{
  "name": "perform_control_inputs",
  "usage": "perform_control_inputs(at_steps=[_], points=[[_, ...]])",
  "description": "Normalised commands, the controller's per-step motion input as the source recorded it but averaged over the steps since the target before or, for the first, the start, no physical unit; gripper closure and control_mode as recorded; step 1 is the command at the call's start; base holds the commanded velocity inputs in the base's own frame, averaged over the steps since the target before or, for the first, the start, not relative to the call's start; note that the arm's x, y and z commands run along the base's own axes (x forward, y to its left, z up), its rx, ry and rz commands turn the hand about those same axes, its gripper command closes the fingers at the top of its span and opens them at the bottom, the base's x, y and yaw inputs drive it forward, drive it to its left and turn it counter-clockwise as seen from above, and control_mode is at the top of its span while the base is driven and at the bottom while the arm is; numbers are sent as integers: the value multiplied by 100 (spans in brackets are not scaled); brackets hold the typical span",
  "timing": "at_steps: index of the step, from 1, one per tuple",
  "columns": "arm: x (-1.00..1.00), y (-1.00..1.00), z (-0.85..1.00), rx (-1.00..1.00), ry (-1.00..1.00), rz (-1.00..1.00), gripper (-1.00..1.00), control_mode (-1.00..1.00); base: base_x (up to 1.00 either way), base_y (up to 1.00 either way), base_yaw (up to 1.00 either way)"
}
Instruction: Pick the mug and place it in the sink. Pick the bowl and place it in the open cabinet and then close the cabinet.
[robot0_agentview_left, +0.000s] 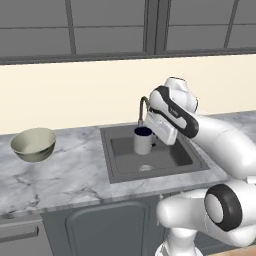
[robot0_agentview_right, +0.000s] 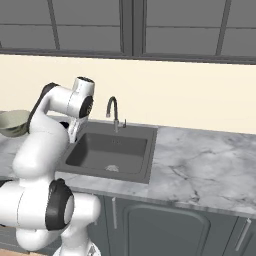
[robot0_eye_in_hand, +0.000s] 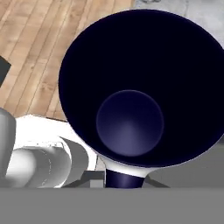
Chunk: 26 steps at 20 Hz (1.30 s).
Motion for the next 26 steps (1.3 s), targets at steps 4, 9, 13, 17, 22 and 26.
perform_control_inputs(at_steps=[4,9,13,17,22,26], points=[[10,-40,-15,-2,-1,47,100,-100,0,0,0],[0,-54,-24,-1,-5,9,100,-100,0,0,0],[0,-29,-31,0,-9,-2,100,-100,0,0,0],[7,-12,-29,0,-7,-9,100,-100,0,0,0],[6,-9,-25,0,-8,-13,100,-100,0,0,0],[3,-7,-6,0,-11,-14,100,-100,0,0,0]])
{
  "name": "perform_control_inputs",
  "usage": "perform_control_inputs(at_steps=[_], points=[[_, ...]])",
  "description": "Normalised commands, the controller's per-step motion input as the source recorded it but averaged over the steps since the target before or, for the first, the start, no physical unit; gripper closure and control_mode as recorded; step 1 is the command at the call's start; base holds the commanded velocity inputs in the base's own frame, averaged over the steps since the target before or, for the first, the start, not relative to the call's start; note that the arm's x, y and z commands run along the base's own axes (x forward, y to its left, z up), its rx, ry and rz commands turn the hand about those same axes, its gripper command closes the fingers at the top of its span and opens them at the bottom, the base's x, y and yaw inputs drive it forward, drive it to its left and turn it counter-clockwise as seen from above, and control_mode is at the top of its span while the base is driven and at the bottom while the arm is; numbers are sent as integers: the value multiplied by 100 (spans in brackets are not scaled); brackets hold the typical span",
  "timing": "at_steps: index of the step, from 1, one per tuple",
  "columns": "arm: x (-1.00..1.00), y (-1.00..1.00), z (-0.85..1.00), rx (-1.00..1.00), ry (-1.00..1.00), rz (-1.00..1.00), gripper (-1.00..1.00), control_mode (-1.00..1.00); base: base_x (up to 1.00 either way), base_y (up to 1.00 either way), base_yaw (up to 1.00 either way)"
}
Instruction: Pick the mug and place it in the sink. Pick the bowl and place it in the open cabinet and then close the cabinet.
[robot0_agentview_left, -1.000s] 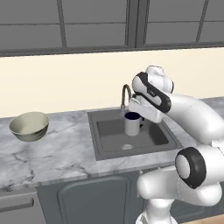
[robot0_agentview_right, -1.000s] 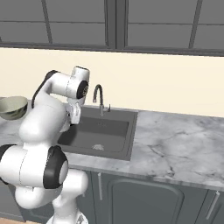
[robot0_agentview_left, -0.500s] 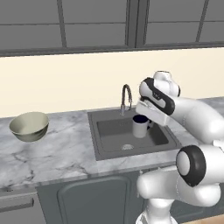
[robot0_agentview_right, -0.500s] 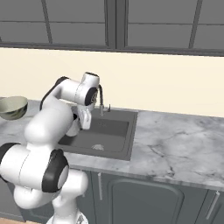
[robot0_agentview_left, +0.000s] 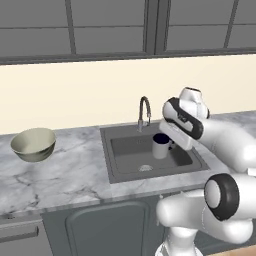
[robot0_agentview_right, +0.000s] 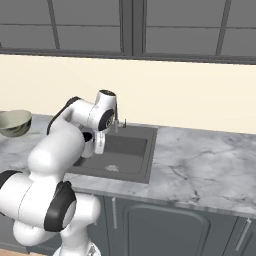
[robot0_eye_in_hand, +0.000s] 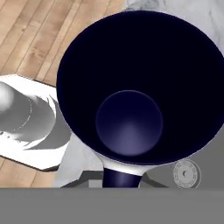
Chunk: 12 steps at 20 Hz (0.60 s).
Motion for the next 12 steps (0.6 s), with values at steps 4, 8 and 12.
perform_control_inputs(at_steps=[4,8,12], points=[[8,-6,0,0,-6,-16,100,-100,0,0,0],[9,-7,0,0,-1,-17,100,-100,0,0,0],[4,-15,0,6,1,-16,100,-100,0,0,0]])
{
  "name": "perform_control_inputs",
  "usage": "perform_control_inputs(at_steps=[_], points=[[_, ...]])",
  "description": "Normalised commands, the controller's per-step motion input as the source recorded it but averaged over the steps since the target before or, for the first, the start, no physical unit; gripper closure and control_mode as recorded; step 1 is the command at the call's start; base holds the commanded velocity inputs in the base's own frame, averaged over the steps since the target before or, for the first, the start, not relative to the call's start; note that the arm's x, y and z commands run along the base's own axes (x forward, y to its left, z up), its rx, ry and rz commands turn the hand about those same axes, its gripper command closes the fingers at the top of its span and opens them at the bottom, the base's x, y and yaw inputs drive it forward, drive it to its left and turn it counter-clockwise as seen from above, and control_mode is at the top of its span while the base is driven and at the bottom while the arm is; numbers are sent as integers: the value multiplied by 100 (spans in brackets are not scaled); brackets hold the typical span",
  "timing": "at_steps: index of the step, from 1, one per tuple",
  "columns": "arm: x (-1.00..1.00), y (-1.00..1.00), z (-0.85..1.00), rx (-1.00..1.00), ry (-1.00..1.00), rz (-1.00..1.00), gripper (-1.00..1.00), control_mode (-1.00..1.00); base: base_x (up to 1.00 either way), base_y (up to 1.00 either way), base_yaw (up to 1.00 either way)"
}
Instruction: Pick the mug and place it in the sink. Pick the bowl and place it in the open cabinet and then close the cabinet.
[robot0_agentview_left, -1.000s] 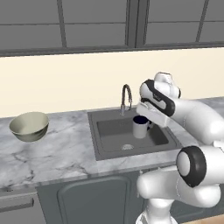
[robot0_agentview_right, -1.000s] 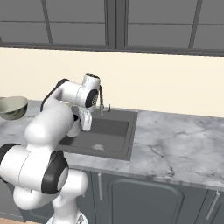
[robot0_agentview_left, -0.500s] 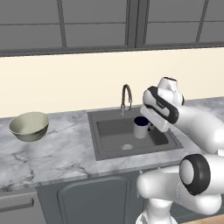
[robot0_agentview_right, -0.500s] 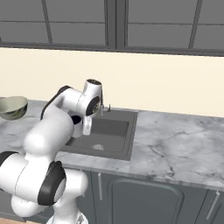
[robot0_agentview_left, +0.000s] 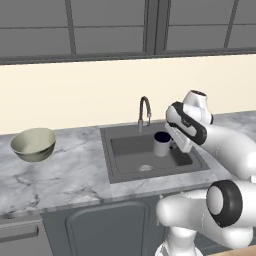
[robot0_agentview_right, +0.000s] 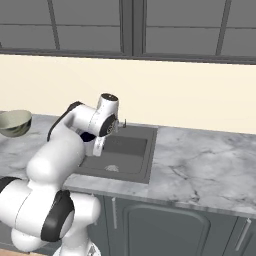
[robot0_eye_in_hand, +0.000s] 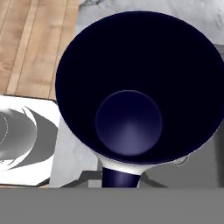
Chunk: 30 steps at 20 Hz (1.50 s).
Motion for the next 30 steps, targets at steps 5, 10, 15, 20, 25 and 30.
perform_control_inputs(at_steps=[5,10,15,20,25,30], points=[[4,-25,-1,15,5,-15,100,-100,0,0,0],[22,-7,-23,17,3,-10,100,-100,0,0,0],[26,3,-31,4,0,-7,100,-100,0,0,0],[21,8,-28,0,0,-4,100,-100,0,0,0],[2,0,-31,3,0,0,100,-100,0,0,0],[1,0,-38,2,0,0,100,-100,0,0,0]])
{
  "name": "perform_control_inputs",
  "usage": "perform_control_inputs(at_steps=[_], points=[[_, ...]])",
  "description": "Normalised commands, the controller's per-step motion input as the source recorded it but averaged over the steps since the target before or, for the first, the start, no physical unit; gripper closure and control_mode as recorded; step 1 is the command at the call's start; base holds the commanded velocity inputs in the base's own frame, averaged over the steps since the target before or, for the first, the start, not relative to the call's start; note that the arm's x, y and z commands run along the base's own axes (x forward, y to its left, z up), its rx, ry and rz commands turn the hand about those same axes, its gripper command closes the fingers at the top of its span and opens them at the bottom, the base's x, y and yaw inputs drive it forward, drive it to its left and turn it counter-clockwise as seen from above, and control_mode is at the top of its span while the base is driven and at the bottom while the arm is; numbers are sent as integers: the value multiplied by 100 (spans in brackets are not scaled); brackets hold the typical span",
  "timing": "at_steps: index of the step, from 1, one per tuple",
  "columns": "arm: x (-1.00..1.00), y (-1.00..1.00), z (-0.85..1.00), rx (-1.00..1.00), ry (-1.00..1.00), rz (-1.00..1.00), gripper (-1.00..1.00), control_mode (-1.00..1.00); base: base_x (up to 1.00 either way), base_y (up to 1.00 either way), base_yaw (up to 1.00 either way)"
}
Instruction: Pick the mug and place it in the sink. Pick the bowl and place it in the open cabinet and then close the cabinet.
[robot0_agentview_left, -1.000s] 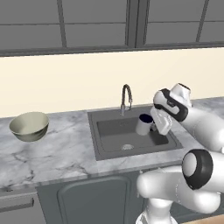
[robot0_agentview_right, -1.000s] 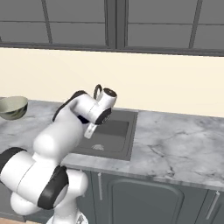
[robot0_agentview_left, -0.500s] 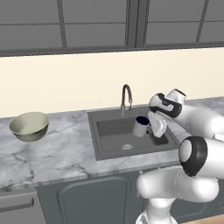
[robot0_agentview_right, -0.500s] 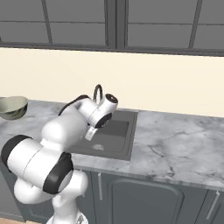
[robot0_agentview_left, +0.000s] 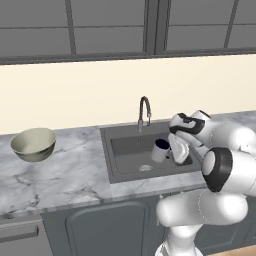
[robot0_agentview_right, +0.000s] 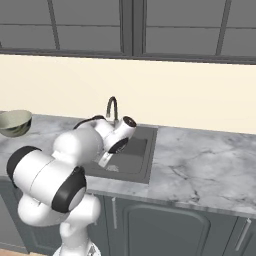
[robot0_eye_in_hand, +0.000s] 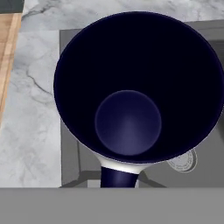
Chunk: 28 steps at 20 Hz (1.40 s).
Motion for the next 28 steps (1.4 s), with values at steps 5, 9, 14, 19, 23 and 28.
perform_control_inputs(at_steps=[5,9,14,19,23,28], points=[[3,0,-20,0,-3,0,100,-100,0,0,0],[1,0,-12,0,-5,0,100,-100,0,0,0],[11,0,-9,0,-4,0,100,-100,0,0,0],[23,0,-12,0,-5,0,100,-100,0,0,0],[19,0,-8,0,-7,0,100,-100,0,0,0],[13,0,-15,0,-7,0,100,-100,0,0,0]])
